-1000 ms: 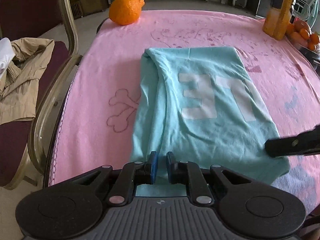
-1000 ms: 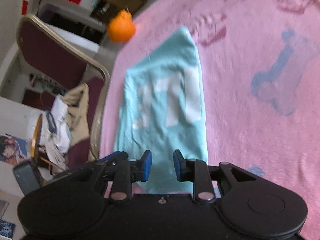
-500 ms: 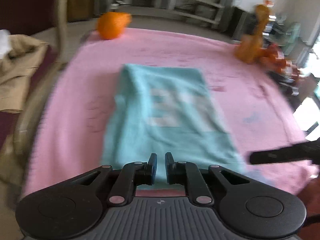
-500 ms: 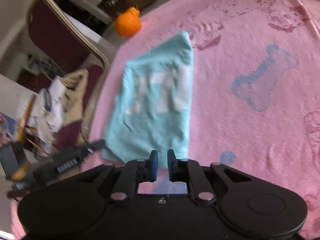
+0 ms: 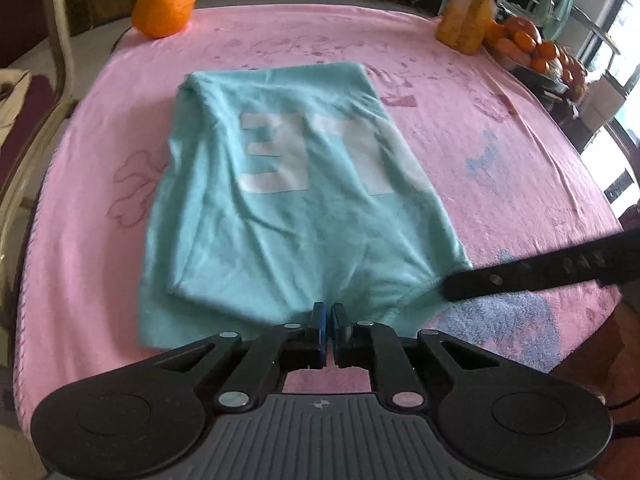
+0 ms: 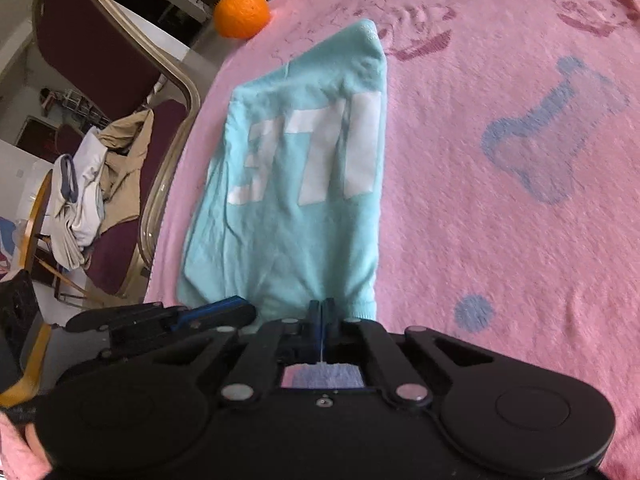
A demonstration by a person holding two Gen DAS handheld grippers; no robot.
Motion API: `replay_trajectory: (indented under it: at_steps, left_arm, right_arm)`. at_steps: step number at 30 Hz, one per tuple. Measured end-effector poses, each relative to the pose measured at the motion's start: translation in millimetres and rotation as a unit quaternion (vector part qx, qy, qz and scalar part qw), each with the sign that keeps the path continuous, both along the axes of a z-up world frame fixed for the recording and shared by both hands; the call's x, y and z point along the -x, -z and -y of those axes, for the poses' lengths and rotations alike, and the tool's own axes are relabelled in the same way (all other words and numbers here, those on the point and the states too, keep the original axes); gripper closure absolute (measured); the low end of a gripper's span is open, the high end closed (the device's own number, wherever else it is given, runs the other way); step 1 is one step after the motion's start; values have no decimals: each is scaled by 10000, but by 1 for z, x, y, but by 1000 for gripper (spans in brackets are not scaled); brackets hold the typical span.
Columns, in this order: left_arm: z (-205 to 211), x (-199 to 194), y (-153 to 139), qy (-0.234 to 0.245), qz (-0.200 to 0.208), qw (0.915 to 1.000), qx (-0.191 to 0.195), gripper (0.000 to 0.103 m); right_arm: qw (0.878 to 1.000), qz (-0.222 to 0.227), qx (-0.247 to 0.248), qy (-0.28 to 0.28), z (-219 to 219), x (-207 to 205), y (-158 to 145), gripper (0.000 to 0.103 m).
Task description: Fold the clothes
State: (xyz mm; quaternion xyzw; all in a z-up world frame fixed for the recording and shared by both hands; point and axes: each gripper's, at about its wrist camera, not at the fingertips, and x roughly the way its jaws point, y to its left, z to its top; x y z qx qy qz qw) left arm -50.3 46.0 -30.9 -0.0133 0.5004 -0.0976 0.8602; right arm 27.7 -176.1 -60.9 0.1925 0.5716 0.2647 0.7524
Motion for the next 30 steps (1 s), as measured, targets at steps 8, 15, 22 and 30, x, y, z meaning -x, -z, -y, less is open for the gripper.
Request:
replay_trajectory:
  at_steps: [8, 15, 22, 30]
  left_arm:
    - [-49, -2, -60, -888, 863, 9916, 360, 72]
    - [-58, -63, -62, -1083, 835, 9900, -355, 58]
    - [-77, -90, -22, -1672, 240, 9856, 14, 59]
    - [-84, -96, -16, -1660, 83, 9847, 521, 50]
  right_arm:
    - [9933, 926, -627, 287, 30, 4, -86, 85]
    - [9798, 1954, -277, 311, 33, -30, -146, 63]
    - [9829, 1721, 11, 663, 29, -68, -72, 62]
    - [9916, 825, -376, 923, 29, -94, -17, 62]
